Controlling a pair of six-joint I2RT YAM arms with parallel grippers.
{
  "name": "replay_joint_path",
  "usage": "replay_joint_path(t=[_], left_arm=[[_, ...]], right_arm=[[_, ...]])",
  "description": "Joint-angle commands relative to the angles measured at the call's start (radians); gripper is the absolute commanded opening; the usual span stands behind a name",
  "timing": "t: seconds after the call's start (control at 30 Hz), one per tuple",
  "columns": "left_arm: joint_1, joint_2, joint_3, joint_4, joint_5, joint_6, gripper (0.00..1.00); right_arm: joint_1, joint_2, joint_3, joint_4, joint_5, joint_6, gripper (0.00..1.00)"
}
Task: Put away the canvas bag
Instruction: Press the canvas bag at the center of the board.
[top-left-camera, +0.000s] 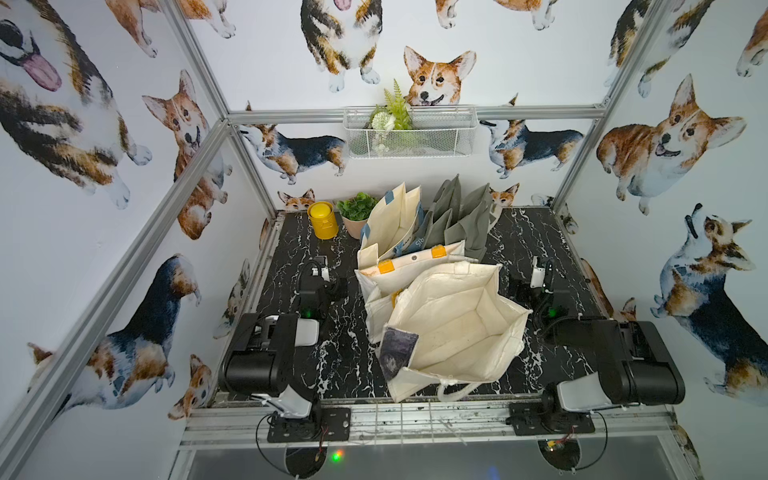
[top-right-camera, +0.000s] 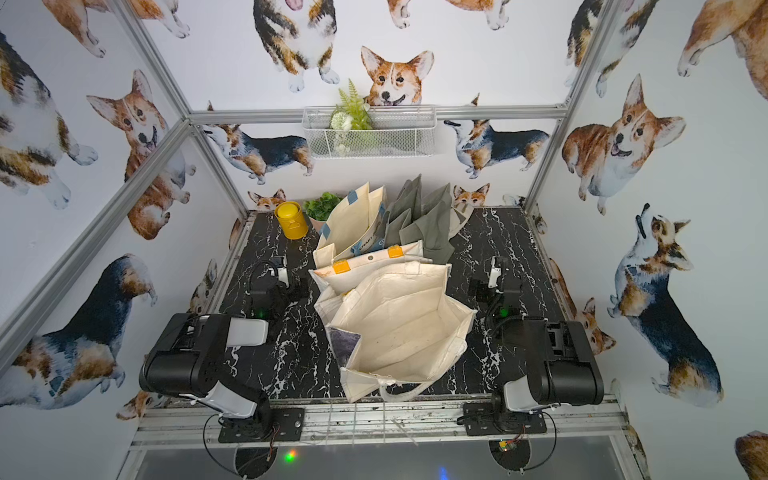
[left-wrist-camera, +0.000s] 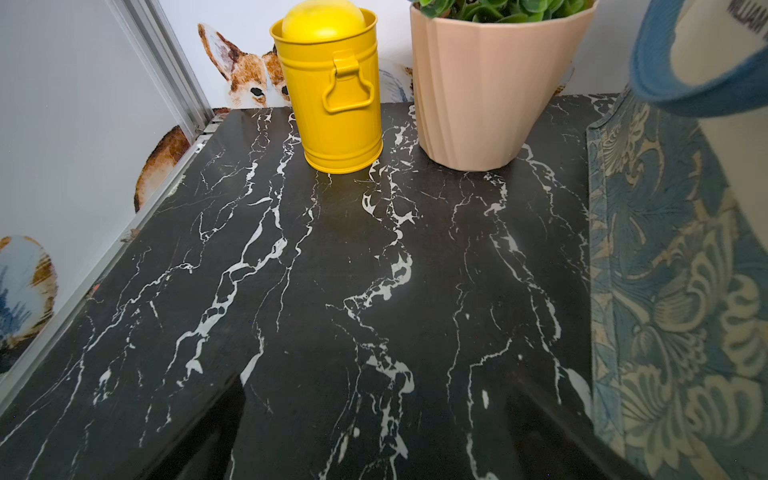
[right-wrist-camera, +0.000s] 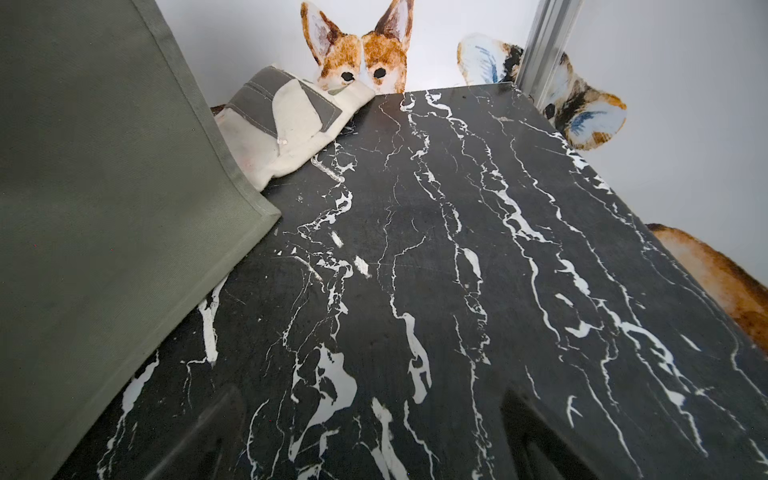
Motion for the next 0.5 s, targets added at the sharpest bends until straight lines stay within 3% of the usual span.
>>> replay_joint_path(t=[0.0,0.47], left_arm=[[0.0,-0.009,-0.011,0.031,0.005,0.014,1.0],[0.001,-0.007,-0.008,0.023,0.01,0.013,1.0]], right_arm=[[0.001,-0.003,0.004,-0.004,-0.004,0.004,1.0],[0.0,-0.003,0.004,-0.004,-0.005,0.004,1.0]])
